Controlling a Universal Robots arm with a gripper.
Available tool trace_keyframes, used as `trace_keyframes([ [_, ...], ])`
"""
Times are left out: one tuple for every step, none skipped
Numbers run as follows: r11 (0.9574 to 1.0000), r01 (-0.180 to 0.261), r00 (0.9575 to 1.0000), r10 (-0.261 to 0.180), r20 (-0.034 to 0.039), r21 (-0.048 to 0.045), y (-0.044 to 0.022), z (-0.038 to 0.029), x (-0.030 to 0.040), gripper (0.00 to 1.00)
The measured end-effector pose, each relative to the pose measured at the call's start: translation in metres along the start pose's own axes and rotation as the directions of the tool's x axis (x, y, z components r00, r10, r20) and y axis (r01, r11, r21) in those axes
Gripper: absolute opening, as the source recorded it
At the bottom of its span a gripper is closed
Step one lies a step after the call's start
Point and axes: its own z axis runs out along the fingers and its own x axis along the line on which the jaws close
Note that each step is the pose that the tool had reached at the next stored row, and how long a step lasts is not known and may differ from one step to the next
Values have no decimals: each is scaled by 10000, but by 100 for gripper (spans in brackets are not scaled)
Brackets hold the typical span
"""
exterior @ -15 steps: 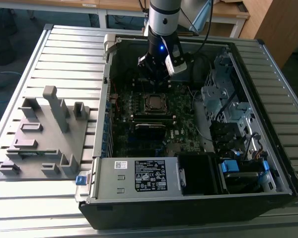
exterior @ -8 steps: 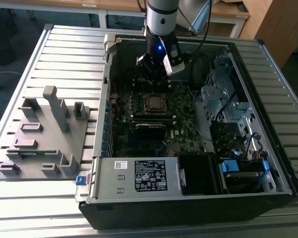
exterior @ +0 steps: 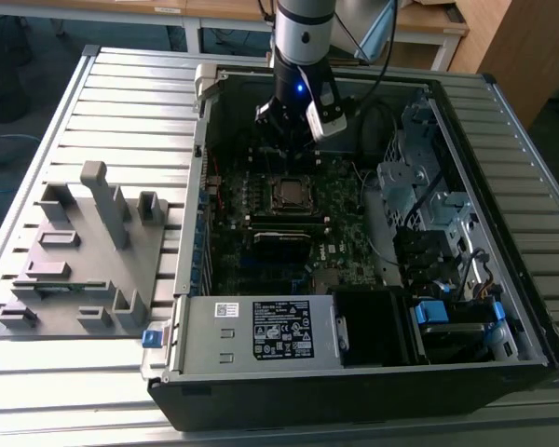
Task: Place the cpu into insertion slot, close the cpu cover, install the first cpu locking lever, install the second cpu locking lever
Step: 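Install the first cpu locking lever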
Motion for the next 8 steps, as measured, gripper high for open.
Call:
trace_keyframes([
  [10000,0,10000,0,0,-1,0,-18,0,10],
  [10000,0,10000,0,0,0,1,-37,0,10],
  [10000,0,10000,0,0,0,1,-51,0,10],
  [10000,0,10000,0,0,0,1,-56,0,10],
  [10000,0,10000,0,1,0,1,-56,-1,10],
  [10000,1,10000,-1,1,-1,1,-55,0,10],
  [10000,0,10000,0,1,-2,1,-55,7,10],
  [10000,0,10000,0,0,0,-1,-55,23,10],
])
